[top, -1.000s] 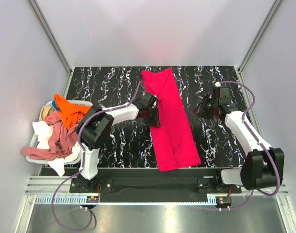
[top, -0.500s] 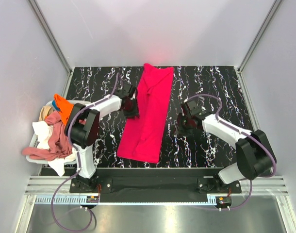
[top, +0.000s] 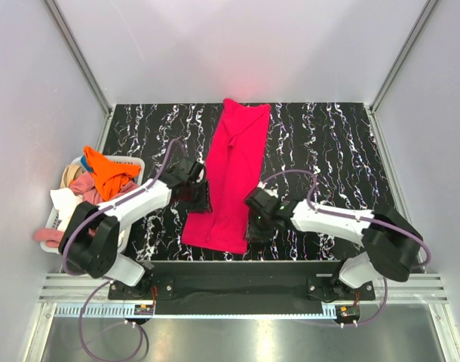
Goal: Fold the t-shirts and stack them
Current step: Fold the tshirt
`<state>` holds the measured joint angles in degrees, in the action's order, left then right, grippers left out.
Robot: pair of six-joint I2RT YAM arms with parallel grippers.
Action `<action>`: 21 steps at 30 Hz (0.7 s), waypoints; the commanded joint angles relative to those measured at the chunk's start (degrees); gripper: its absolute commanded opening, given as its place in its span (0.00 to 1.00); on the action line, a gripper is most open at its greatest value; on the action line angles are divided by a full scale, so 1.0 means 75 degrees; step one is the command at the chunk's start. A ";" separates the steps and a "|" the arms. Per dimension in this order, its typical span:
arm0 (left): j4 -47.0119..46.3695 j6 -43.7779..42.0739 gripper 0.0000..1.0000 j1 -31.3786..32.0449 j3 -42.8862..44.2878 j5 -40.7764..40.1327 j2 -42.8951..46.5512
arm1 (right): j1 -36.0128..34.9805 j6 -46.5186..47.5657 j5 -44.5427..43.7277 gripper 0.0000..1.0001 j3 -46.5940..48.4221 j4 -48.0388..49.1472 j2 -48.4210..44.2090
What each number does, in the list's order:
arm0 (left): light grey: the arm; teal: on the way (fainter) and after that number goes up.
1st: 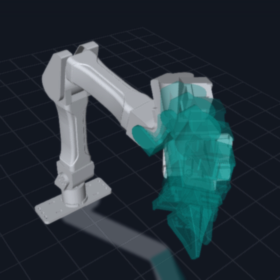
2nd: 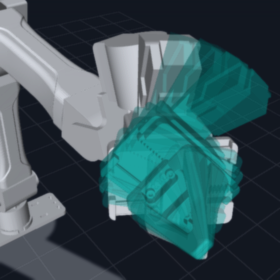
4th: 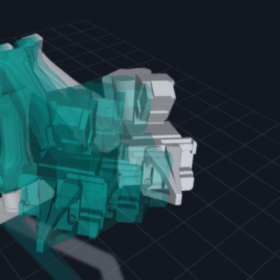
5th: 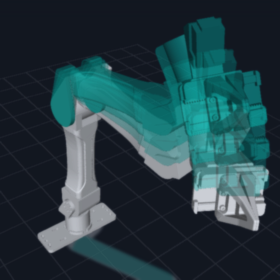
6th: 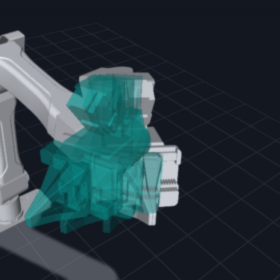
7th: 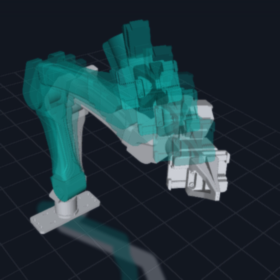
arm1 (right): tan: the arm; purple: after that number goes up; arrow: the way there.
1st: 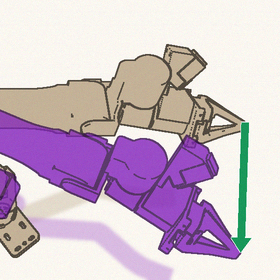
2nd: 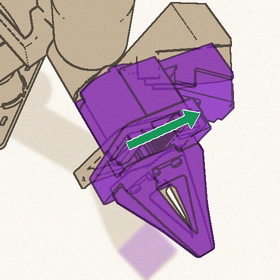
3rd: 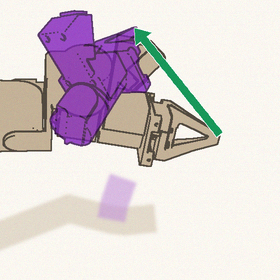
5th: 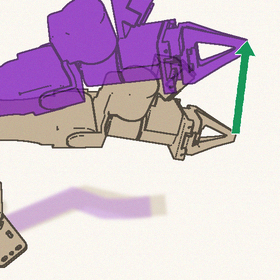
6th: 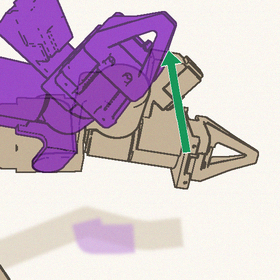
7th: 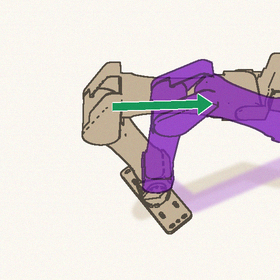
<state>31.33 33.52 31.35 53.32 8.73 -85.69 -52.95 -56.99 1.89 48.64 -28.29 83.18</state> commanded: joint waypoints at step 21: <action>-0.0603 0.0780 0.34 0.0436 -0.1883 -0.0192 0.1253 | -0.0897 -0.0932 -0.1588 0.00 -0.0427 -0.0879 0.0032</action>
<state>29.17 37.54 33.34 39.68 7.90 -78.35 -59.00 -64.01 -5.67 46.19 -29.95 86.76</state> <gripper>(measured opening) 0.340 0.011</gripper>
